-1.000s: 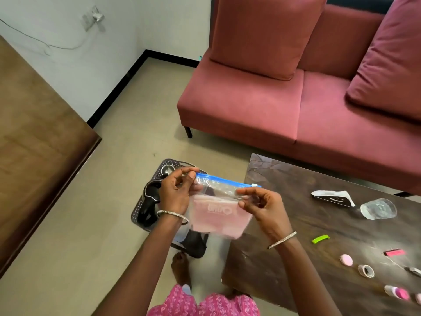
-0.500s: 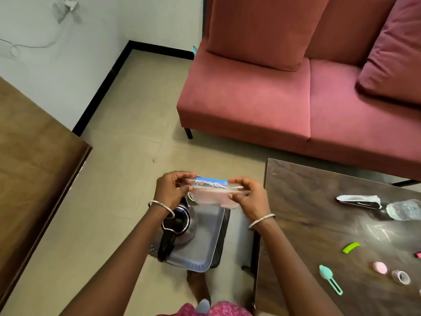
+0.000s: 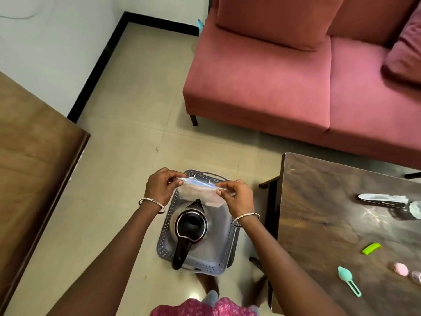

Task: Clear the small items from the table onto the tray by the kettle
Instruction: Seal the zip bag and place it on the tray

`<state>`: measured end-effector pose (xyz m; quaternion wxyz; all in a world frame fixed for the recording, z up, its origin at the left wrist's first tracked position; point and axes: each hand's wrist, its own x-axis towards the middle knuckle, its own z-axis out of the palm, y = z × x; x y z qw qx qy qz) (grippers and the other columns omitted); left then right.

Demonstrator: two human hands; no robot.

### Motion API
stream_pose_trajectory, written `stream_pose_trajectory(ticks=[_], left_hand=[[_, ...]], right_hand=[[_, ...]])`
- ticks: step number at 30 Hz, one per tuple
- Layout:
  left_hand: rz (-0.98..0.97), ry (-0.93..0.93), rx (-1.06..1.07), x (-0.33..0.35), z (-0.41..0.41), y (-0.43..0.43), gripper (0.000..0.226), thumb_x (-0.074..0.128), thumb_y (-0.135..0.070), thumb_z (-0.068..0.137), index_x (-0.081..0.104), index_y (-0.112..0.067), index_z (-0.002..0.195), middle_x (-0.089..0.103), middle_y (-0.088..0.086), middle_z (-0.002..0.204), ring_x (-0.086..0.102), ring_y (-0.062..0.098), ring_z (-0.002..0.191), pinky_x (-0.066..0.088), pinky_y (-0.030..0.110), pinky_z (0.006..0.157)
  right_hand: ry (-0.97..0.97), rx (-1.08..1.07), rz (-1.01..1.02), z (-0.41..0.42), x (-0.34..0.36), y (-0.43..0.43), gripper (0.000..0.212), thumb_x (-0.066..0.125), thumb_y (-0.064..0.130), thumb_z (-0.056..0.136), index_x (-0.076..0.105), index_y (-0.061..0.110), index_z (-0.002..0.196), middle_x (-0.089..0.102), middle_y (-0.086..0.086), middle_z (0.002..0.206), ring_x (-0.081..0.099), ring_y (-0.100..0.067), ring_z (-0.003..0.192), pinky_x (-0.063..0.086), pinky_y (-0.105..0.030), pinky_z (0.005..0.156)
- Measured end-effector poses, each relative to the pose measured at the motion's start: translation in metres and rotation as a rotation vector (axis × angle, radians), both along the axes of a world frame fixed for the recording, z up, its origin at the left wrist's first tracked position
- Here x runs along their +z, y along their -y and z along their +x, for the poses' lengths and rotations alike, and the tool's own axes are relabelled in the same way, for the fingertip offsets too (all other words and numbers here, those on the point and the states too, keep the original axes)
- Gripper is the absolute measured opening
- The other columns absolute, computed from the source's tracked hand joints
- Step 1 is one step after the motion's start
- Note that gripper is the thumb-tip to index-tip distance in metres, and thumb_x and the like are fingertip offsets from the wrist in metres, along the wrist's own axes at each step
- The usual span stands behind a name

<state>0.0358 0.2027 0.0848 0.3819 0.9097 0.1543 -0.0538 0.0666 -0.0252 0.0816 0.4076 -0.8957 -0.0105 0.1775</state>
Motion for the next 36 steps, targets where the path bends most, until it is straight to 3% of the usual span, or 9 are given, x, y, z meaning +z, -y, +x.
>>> stream_pose_trajectory(ticks=[3,5,10,18,23,25,29,32,36], left_hand=[[0.019,-0.025,-0.006,-0.014,-0.001,-0.008,0.023,0.076,-0.011,0.079,0.077,-0.018,0.101,0.062,-0.001,0.082,0.061,0.014,0.072,0.050,0.024,0.074],[0.026,-0.056,-0.018,-0.023,0.000,-0.010,0.023,0.075,-0.011,0.080,0.076,-0.016,0.102,0.065,0.005,0.086,0.064,0.019,0.075,0.052,0.029,0.076],[0.062,-0.122,-0.043,-0.049,0.009,-0.013,0.021,0.071,-0.011,0.083,0.075,-0.014,0.103,0.067,0.010,0.090,0.062,0.024,0.083,0.038,0.023,0.070],[-0.120,-0.151,0.040,-0.067,0.012,-0.019,0.039,0.071,0.001,0.076,0.069,-0.022,0.107,0.064,-0.004,0.090,0.064,0.014,0.083,0.049,0.023,0.083],[-0.176,-0.187,0.148,-0.080,-0.003,-0.017,0.037,0.069,0.006,0.077,0.069,-0.017,0.105,0.072,0.000,0.095,0.067,0.020,0.085,0.050,0.025,0.084],[-0.149,-0.153,0.234,-0.082,-0.006,-0.020,0.032,0.066,0.007,0.079,0.069,-0.014,0.103,0.073,0.004,0.097,0.065,0.021,0.081,0.048,0.024,0.080],[-0.066,-0.143,0.225,-0.086,-0.010,-0.028,0.031,0.059,0.011,0.082,0.067,-0.009,0.104,0.073,0.008,0.097,0.065,0.027,0.083,0.047,0.029,0.078],[-0.048,-0.146,0.203,-0.091,-0.009,-0.027,0.032,0.058,0.011,0.082,0.066,-0.009,0.106,0.073,0.009,0.099,0.066,0.029,0.088,0.049,0.031,0.081],[-0.161,-0.139,0.243,-0.101,-0.009,-0.018,0.045,0.061,0.012,0.079,0.060,-0.014,0.116,0.071,0.009,0.101,0.070,0.023,0.089,0.050,0.026,0.083]], right_hand=[[-0.027,0.009,0.003,0.002,-0.012,-0.007,0.022,0.077,0.015,0.079,0.078,0.026,0.097,0.050,0.020,0.073,0.050,0.003,0.071,0.039,-0.014,0.067],[-0.047,0.030,0.003,0.005,-0.020,-0.010,0.021,0.076,0.012,0.080,0.078,0.021,0.098,0.051,0.022,0.072,0.049,0.004,0.070,0.038,-0.017,0.067],[-0.109,0.017,-0.037,0.015,-0.040,-0.016,0.020,0.074,0.017,0.083,0.077,0.018,0.103,0.065,-0.004,0.089,0.056,-0.014,0.077,0.050,-0.032,0.081],[-0.161,-0.017,0.033,0.015,-0.054,-0.015,0.035,0.073,0.011,0.082,0.070,0.018,0.116,0.072,0.001,0.100,0.069,-0.020,0.089,0.055,-0.032,0.086],[-0.183,-0.095,0.125,-0.003,-0.066,-0.018,0.030,0.069,-0.001,0.083,0.072,0.012,0.110,0.074,-0.005,0.097,0.071,-0.018,0.085,0.048,-0.003,0.067],[-0.188,-0.092,0.160,-0.009,-0.068,-0.028,0.031,0.067,-0.002,0.084,0.071,0.013,0.111,0.075,-0.007,0.100,0.072,-0.018,0.089,0.054,-0.009,0.074],[-0.211,-0.084,0.124,-0.015,-0.077,-0.040,0.047,0.067,0.002,0.084,0.059,0.013,0.128,0.072,-0.011,0.108,0.070,-0.028,0.097,0.056,-0.042,0.089],[-0.285,-0.102,0.018,-0.013,-0.092,-0.032,0.055,0.071,0.005,0.078,0.055,0.011,0.130,0.071,-0.010,0.114,0.067,-0.028,0.104,0.053,-0.037,0.093],[-0.406,-0.049,-0.044,-0.012,-0.112,-0.025,0.039,0.079,0.017,0.077,0.068,0.010,0.114,0.074,-0.009,0.107,0.069,-0.028,0.100,0.053,-0.038,0.092]])
